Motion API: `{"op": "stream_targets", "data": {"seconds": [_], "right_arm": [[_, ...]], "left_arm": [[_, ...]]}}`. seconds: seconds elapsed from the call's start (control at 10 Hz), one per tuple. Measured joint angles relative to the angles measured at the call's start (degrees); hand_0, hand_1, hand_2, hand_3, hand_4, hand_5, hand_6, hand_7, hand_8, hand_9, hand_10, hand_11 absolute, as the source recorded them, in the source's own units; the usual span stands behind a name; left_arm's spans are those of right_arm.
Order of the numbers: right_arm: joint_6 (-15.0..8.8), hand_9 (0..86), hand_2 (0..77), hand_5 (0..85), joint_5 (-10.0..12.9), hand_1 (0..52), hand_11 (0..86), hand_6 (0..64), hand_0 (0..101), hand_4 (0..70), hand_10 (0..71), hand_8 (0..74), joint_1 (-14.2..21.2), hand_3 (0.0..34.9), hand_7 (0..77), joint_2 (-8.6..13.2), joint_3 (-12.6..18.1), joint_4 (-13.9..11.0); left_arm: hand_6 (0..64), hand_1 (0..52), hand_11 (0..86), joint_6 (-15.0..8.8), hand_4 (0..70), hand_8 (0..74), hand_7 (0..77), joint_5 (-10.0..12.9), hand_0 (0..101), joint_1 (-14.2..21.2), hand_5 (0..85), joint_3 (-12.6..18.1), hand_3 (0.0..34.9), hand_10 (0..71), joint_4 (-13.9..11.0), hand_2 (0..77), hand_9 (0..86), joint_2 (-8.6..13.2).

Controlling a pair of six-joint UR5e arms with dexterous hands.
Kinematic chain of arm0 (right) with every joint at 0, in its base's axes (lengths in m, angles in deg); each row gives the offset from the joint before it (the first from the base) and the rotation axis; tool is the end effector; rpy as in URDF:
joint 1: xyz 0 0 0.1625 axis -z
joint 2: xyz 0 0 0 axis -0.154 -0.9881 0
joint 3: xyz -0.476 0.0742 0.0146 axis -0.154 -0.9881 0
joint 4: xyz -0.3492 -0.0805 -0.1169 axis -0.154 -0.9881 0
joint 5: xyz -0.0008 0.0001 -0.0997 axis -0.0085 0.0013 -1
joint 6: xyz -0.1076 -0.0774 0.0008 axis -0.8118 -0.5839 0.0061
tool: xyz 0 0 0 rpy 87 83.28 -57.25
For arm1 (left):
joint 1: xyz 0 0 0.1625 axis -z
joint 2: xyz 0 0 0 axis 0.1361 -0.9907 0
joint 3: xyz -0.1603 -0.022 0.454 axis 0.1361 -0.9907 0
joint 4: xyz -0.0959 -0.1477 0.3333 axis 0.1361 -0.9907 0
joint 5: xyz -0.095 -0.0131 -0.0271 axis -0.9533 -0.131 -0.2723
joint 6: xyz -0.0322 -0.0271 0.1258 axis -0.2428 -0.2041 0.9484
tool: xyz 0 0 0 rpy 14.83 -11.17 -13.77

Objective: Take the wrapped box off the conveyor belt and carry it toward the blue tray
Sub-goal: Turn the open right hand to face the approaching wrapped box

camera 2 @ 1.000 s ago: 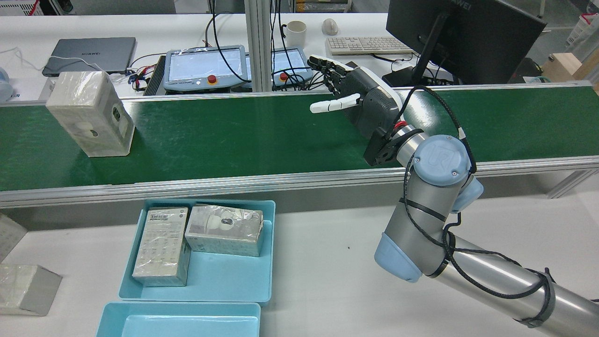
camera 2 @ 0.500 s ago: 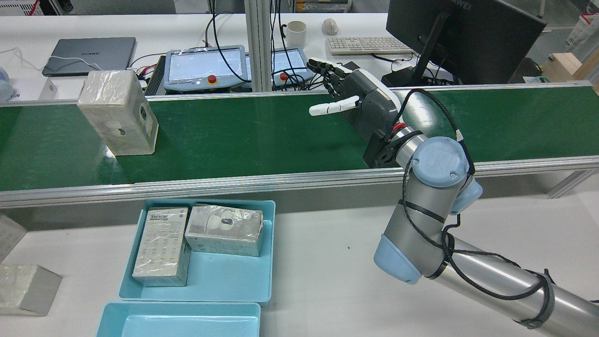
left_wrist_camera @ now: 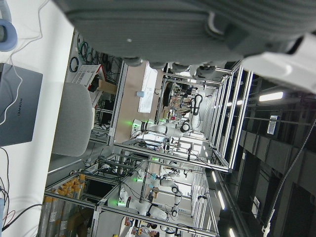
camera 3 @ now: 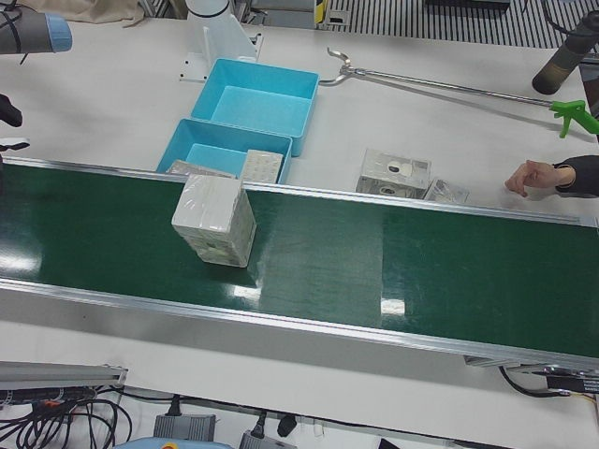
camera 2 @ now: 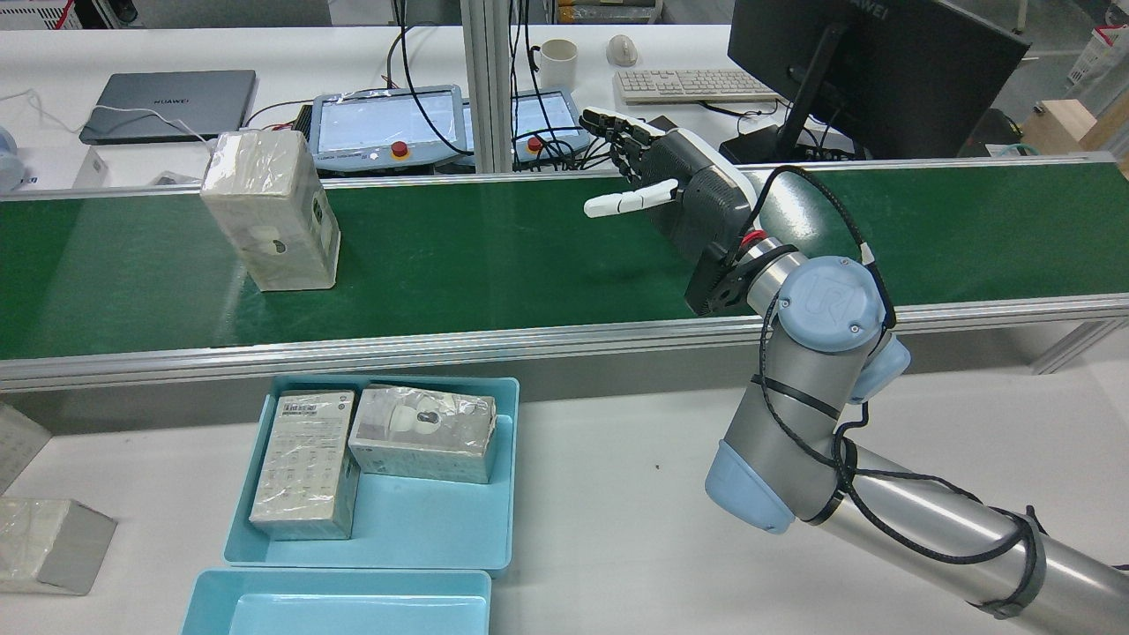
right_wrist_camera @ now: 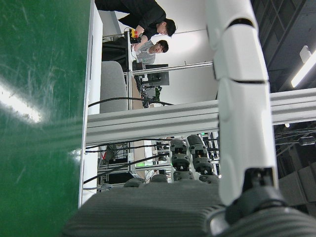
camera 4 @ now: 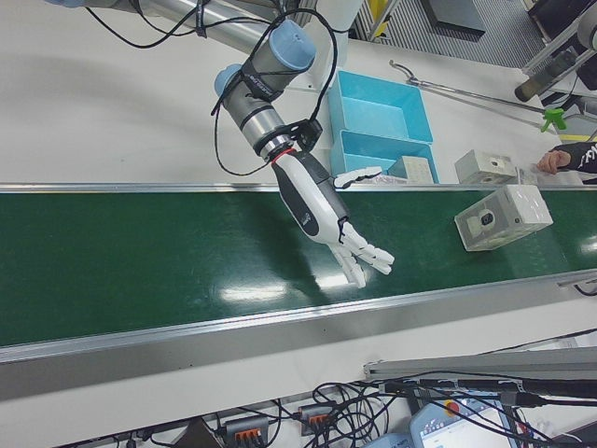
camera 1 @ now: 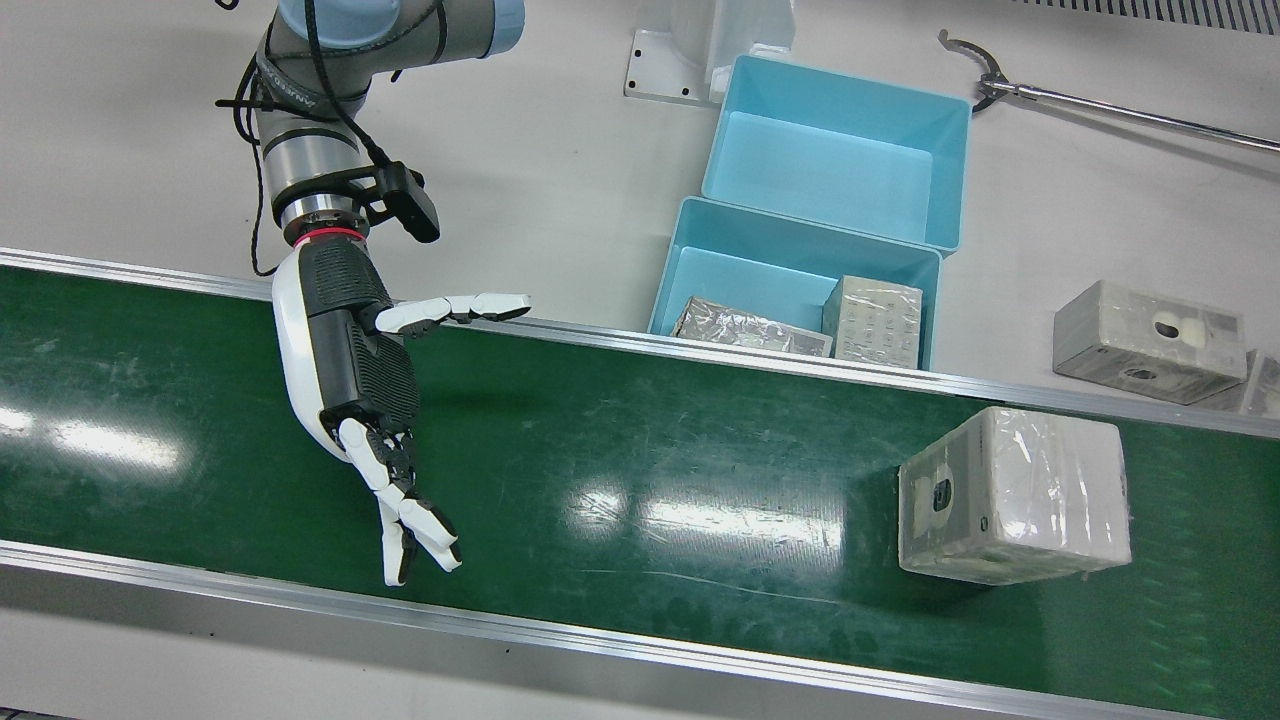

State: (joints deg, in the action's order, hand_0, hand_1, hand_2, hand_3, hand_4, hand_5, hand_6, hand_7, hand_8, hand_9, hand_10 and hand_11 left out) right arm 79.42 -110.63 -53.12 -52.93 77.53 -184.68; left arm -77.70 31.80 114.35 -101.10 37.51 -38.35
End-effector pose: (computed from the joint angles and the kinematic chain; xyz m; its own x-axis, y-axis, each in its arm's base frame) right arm -0.3546 -0.6093 0.3649 -0.9297 0.3593 -0.0812 0.1814 0.2547 -0.9498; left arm -0.2436 -0.5274 0.5482 -0.9793 -0.0841 0.1843 -0.1778 -0.0789 -0.9809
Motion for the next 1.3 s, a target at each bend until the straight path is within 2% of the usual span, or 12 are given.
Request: {"op": "stream_targets", "data": {"seconds": [0.7,1.2,1.3], "right_arm": [[-0.89,1.6,10.4,14.2,0.0,18.5,0.5,3.8,51,10.4,0.0,0.0,0.18,0.0,5.5,0.0,-0.03,0.0],[-1.32,1.6,10.4,12.5,0.07,18.5,0.5,3.8,51,8.7,0.0,0.0,0.56,0.0,4.4,0.22,-1.56,0.24],[-1.35,1.6,9.8,12.5,0.08,16.9,0.5,3.8,50,8.7,0.0,0.0,0.78,0.0,4.4,0.28,-1.62,0.25]], "left_arm": [[0.5,0.0,0.5,0.0,0.0,0.5,0.5,0.0,0,0.0,1.1,0.0,0.0,0.5,0.0,0.5,0.0,0.0],[0.5,0.0,0.5,0.0,0.0,0.5,0.5,0.0,0,0.0,1.1,0.0,0.0,0.5,0.0,0.5,0.5,0.0],[0.5,0.0,0.5,0.0,0.0,0.5,0.5,0.0,0,0.0,1.1,0.0,0.0,0.5,0.0,1.1,0.5,0.0]]}}
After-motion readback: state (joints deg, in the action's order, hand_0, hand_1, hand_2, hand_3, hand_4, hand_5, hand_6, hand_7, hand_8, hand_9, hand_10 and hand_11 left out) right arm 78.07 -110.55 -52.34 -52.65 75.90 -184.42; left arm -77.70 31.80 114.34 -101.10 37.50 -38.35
